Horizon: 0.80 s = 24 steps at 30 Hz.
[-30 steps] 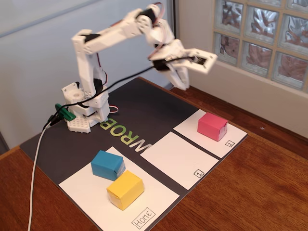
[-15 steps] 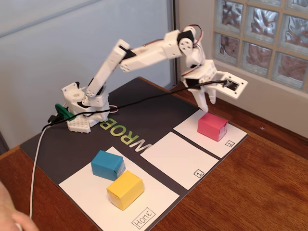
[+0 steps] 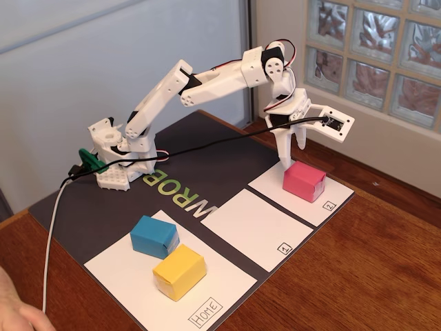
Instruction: Move box red to home
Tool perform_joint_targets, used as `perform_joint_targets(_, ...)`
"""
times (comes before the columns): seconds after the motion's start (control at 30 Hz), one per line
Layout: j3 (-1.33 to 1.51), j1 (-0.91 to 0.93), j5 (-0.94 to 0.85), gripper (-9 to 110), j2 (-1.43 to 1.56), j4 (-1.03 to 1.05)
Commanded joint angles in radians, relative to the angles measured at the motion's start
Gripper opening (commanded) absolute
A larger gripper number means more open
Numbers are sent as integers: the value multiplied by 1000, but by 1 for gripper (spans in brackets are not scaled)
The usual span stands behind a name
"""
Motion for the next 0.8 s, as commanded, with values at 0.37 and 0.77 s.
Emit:
perform_joint_targets(0.37,-439,25,198,59,-163,15)
perform_joint_targets(0.77,23,-8,43,51,78,-144)
